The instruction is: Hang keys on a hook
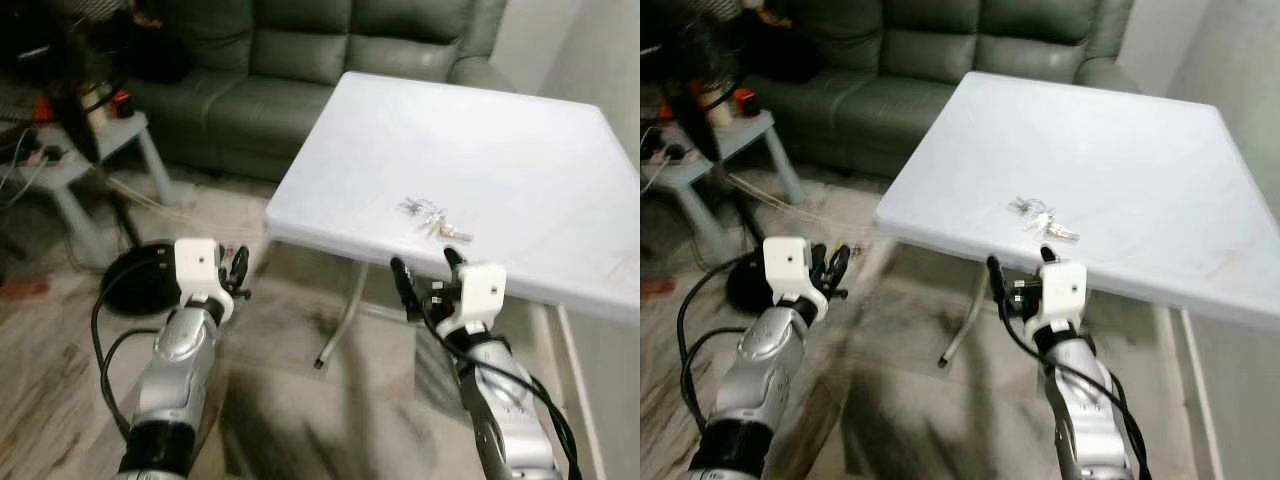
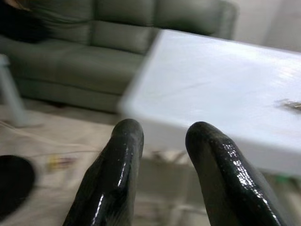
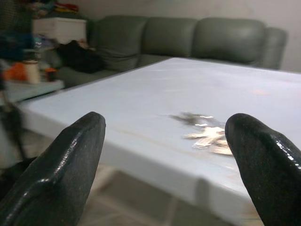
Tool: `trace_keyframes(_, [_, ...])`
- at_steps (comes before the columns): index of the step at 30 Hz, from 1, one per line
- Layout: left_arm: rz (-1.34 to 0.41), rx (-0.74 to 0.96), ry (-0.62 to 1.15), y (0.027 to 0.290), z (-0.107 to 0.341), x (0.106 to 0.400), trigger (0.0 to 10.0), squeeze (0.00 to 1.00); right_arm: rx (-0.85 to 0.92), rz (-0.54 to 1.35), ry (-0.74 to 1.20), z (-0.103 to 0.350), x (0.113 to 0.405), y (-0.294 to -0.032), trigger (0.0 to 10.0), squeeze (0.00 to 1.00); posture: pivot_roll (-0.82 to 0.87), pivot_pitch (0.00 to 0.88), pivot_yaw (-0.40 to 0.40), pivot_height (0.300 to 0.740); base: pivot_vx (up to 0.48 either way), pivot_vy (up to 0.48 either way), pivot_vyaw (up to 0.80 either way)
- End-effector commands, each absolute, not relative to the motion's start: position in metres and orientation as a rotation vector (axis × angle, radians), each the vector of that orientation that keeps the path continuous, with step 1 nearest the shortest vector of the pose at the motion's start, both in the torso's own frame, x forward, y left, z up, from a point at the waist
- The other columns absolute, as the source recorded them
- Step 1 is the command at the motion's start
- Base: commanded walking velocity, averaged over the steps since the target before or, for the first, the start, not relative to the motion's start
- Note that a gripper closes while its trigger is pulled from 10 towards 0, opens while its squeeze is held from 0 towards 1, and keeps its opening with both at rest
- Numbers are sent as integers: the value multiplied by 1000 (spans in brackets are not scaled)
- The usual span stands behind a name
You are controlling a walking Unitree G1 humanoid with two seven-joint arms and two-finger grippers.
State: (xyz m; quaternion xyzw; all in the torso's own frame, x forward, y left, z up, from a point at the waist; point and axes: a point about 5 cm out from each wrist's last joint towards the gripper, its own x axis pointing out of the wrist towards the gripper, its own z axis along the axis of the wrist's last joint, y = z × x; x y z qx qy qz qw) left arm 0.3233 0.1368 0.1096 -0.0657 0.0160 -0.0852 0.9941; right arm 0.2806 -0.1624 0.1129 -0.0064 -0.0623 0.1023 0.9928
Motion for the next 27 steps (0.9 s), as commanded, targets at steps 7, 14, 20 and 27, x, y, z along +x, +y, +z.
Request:
trace_keyframes(7, [-185,-121,33,135,112,324,10000,0,-17,192,-139,118,281,-164,10000,0,73,0,-26,736,400,0,0])
trace_keyframes(14, [-185,-120,30,134,113,324,10000,0,-17,197,-138,118,281,-163,10000,0,75,0,-28,736,398,0,0])
trace_keyframes(20, [-184,-128,30,134,113,324,10000,0,-20,201,-137,118,281,-163,10000,0,75,0,-31,736,399,0,0])
trace_keyframes(27, [-175,-119,-6,129,116,321,10000,0,-30,219,-125,116,280,-163,10000,0,75,0,-33,736,149,0,0])
